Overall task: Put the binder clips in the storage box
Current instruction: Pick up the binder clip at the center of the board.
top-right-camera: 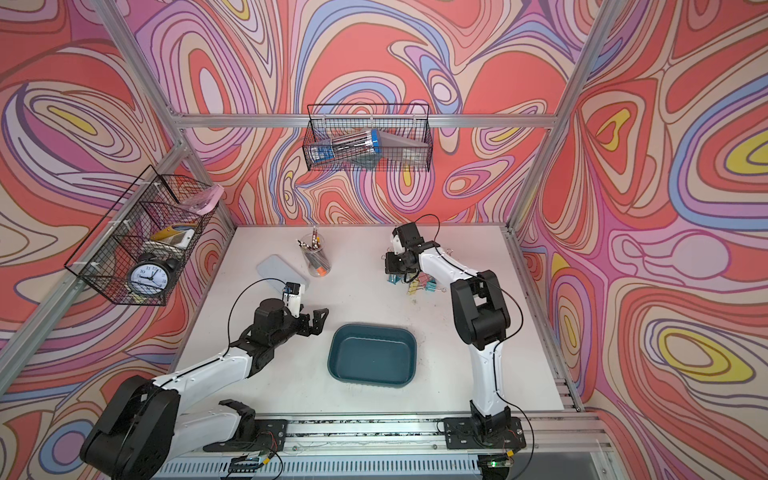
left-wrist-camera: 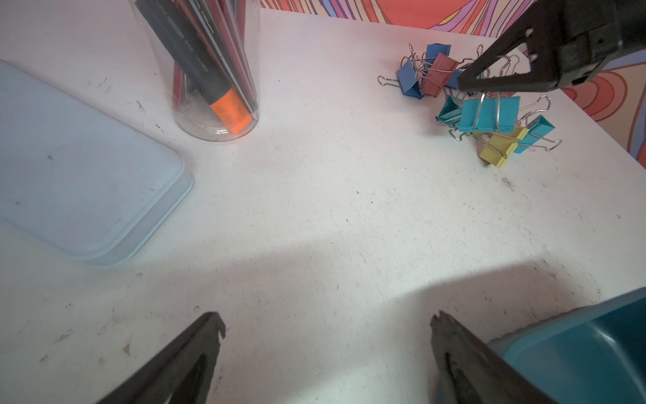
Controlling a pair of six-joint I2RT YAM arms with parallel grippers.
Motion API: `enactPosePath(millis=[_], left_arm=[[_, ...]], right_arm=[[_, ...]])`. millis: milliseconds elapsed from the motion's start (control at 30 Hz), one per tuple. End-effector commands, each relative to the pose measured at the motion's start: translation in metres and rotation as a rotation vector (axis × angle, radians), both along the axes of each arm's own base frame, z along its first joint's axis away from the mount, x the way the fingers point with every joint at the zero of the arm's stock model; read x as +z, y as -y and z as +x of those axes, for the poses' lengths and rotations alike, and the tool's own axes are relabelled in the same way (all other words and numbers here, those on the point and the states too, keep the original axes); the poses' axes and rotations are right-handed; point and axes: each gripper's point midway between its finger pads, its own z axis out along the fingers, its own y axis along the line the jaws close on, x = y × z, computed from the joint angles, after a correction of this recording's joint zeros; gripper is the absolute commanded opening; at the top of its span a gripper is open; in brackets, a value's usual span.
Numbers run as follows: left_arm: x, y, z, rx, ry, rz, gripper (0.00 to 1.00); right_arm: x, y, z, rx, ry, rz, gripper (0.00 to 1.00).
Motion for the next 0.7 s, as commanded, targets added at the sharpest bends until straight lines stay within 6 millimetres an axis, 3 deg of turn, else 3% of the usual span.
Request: enactPosePath(millis=[0, 100, 233, 333, 400, 600, 667], left_arm=[[0.008, 0.001, 0.004, 0.000, 0.028, 0.003, 0.99], [0.010, 0.000, 0.003, 0.001, 0.039, 0.004, 0.99], [0.012, -0.002, 0.003, 0.006, 0.051, 0.012, 0.99], [0.011, 0.000, 0.003, 0.000, 0.051, 0.006, 0.99], [0.010, 0.000, 0.003, -0.004, 0.044, 0.004, 0.99], [0.007, 0.000, 0.003, -0.001, 0.035, 0.007, 0.99], [0.006, 0.001, 0.004, -0.001, 0.029, 0.007, 0.99]], right_arm=[[0.065, -0.003, -0.006, -0.122, 0.081, 0.177, 0.00], [0.102, -0.003, -0.033, -0.209, 0.161, 0.264, 0.00], [0.121, -0.006, -0.066, -0.224, 0.221, 0.272, 0.00], [0.093, -0.003, -0.070, -0.225, 0.174, 0.226, 0.00], [0.077, -0.012, -0.070, -0.180, 0.137, 0.225, 0.00], [0.044, -0.032, -0.052, -0.237, 0.043, 0.356, 0.00], [0.023, -0.039, -0.047, -0.272, -0.033, 0.390, 0.00]])
